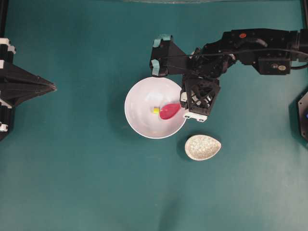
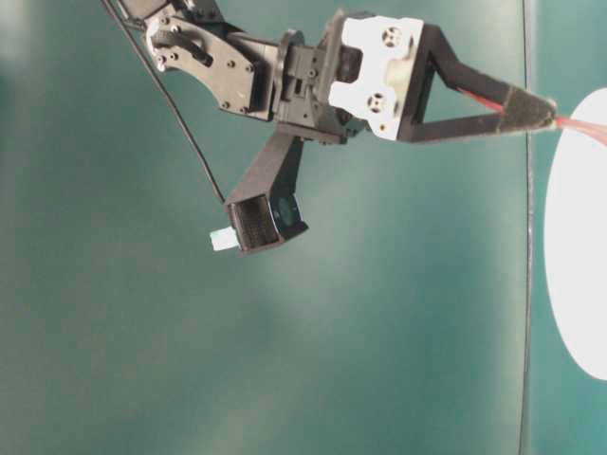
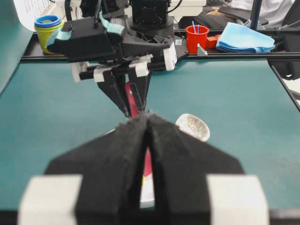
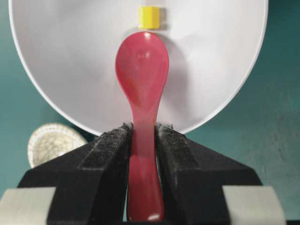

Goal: Scoop the yellow hexagonal prism block from the bowl with a spoon using the right arm.
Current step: 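Lower the spoon bowl into the white bowl beside the yellow block, then push the spoon under the yellow hexagonal block and scoop it up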

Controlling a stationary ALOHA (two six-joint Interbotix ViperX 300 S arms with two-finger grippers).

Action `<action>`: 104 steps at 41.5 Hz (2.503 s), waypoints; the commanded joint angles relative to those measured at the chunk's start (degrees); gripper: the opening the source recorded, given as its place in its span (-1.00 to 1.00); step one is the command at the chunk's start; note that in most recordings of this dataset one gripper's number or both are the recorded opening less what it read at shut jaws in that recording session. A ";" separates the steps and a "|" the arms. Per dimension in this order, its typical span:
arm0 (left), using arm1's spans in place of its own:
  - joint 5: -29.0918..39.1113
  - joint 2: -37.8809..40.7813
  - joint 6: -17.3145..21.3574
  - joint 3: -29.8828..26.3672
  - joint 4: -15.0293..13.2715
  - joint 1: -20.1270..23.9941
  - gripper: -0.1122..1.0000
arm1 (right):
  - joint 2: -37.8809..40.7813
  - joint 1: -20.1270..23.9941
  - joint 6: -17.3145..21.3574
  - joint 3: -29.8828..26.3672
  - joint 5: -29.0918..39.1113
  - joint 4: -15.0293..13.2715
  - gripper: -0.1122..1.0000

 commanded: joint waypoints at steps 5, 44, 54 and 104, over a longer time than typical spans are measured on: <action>-0.35 0.26 0.09 -1.32 0.18 0.09 -0.78 | -0.26 0.09 -0.09 -1.58 -2.64 0.26 -0.36; 0.09 0.09 0.09 -1.41 0.18 0.09 -0.78 | 0.18 1.32 -0.26 -1.32 -15.56 0.35 -0.36; 0.09 0.09 0.00 -1.32 0.18 0.09 -0.78 | -0.79 1.49 -0.18 0.70 -19.16 0.35 -0.36; 0.09 0.09 -0.18 -1.32 0.18 0.09 -0.78 | -15.73 7.47 3.25 24.52 -49.92 5.36 -0.36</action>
